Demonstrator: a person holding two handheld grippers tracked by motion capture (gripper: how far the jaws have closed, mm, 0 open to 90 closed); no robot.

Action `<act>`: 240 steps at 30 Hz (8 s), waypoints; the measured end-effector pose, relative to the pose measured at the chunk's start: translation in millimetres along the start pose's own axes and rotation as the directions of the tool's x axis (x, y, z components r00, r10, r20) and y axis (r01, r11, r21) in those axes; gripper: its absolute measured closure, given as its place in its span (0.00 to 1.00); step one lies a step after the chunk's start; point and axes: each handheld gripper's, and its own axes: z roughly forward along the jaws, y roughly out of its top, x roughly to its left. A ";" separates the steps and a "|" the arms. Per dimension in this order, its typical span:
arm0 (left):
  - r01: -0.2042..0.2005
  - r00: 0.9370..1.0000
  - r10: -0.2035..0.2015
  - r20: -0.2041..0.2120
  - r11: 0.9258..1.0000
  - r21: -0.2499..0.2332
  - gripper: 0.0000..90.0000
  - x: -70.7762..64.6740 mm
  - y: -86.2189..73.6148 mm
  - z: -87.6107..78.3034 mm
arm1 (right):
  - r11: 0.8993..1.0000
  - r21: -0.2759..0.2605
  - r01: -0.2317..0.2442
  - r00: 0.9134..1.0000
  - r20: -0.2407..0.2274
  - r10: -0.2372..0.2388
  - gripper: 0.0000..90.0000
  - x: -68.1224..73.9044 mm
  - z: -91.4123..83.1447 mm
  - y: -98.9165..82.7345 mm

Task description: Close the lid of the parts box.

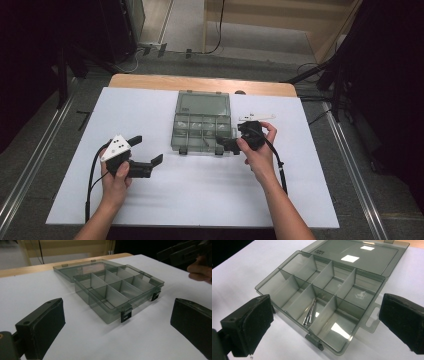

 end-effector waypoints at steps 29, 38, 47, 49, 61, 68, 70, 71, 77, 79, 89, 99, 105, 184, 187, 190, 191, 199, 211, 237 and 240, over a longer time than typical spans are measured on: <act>0.025 0.997 -0.027 0.071 0.999 0.041 0.00 7.4 16.2 79.7 | 0.997 -0.053 -0.064 0.997 0.040 0.066 0.12 -25.7 11.7 0.6; 0.045 0.996 -0.049 0.068 0.997 0.061 0.00 20.4 26.6 99.1 | 0.993 -0.059 -0.099 0.995 0.023 0.100 0.13 -32.9 19.9 9.0; 0.070 0.995 -0.074 0.062 0.995 0.075 0.00 32.4 34.7 113.7 | 0.989 -0.067 -0.131 0.991 0.014 0.133 0.14 -38.7 31.7 17.8; 0.082 0.994 -0.087 0.060 0.994 0.078 0.00 35.3 36.6 117.1 | 0.989 -0.066 -0.131 0.991 0.018 0.132 0.14 -39.4 34.5 21.2; 0.174 0.983 -0.180 0.043 0.978 0.117 0.00 62.7 41.8 141.1 | 0.978 -0.058 -0.199 0.980 -0.014 0.198 0.14 -51.2 46.3 33.1; 0.227 0.970 -0.236 0.050 0.964 0.140 0.00 77.7 46.8 152.4 | 0.965 -0.048 -0.257 0.967 -0.015 0.256 0.15 -63.2 56.7 35.3; 0.241 0.968 -0.249 0.042 0.960 0.146 0.00 81.1 48.5 155.6 | 0.966 -0.049 -0.255 0.967 -0.009 0.255 0.15 -65.6 59.5 36.2; 0.241 0.968 -0.250 0.039 0.959 0.146 0.00 82.7 49.3 157.1 | 0.966 -0.049 -0.252 0.968 -0.008 0.252 0.15 -66.3 60.8 36.2; 0.275 0.959 -0.283 0.024 0.945 0.174 0.05 90.1 51.8 169.7 | 0.957 -0.045 -0.286 0.958 0.000 0.286 0.21 -74.9 71.9 35.0; 0.277 0.960 -0.279 -0.017 0.941 0.194 0.12 91.6 51.7 174.4 | 0.961 -0.035 -0.275 0.960 0.036 0.276 0.25 -76.2 75.9 35.9; 0.391 0.919 -0.392 -0.044 0.893 0.221 0.32 102.1 48.0 185.5 | 0.944 -0.023 -0.328 0.944 0.030 0.329 0.48 -84.4 80.0 49.6; 0.435 0.900 -0.430 -0.076 0.865 0.249 0.38 107.2 43.2 192.5 | 0.935 0.009 -0.354 0.932 0.082 0.352 0.48 -96.4 93.3 47.1; 0.444 0.895 -0.438 -0.084 0.862 0.245 0.38 103.3 42.0 198.2 | 0.932 0.027 -0.360 0.932 0.042 0.359 0.49 -99.1 101.8 42.9; 0.246 0.968 -0.242 -0.058 0.968 0.054 0.93 94.8 50.5 163.7 | 0.970 -0.192 -0.148 0.971 0.159 0.180 0.91 -88.1 59.5 73.3; 0.249 0.967 -0.246 -0.060 0.967 0.057 0.93 94.9 50.5 163.8 | 0.969 -0.182 -0.169 0.970 0.143 0.196 0.95 -89.6 61.9 72.4; 0.250 0.967 -0.246 -0.063 0.967 0.058 0.93 94.8 50.1 163.9 | 0.966 -0.182 -0.181 0.970 0.128 0.206 0.97 -90.8 61.2 71.7; 0.257 0.965 -0.253 -0.068 0.964 0.061 0.93 94.6 50.5 164.1 | 0.969 -0.180 -0.169 0.971 0.136 0.195 0.97 -89.4 60.5 71.9; 0.360 0.933 -0.360 0.001 0.932 0.050 0.83 107.8 55.5 151.7 | 0.973 -0.203 -0.113 0.971 0.186 0.152 0.97 -77.9 59.2 69.6; 0.419 0.908 -0.419 -0.011 0.907 0.037 1.00 123.5 83.0 143.9 | 0.964 -0.260 -0.059 0.974 0.198 0.113 0.97 -72.6 56.4 59.9; 0.478 0.876 -0.481 0.028 0.875 0.071 1.00 123.7 93.6 170.1 | 0.954 -0.298 0.010 0.982 0.184 0.048 0.95 -67.3 46.4 46.8; 0.476 0.876 -0.479 0.048 0.877 0.072 1.00 121.8 93.7 170.3 | 0.957 -0.291 0.006 0.983 0.177 0.047 0.95 -66.7 44.8 46.7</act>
